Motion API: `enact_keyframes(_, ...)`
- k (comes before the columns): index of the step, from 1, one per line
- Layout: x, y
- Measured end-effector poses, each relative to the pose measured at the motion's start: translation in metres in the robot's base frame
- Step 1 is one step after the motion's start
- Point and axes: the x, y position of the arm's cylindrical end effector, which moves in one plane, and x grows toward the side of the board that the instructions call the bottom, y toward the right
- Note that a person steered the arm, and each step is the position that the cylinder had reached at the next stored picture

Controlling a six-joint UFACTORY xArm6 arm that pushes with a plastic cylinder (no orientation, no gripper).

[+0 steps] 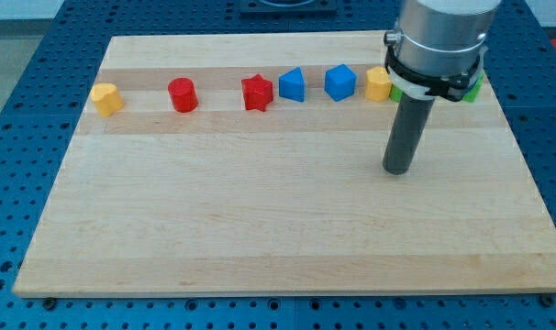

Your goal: Place the arm below the yellow hexagon

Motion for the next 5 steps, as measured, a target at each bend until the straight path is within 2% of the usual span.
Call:
enact_keyframes(2,-0.022,-0.016)
enact_keyframes(4,-0.078,-0.016)
enact_keyframes(5,-0.095,-0.036)
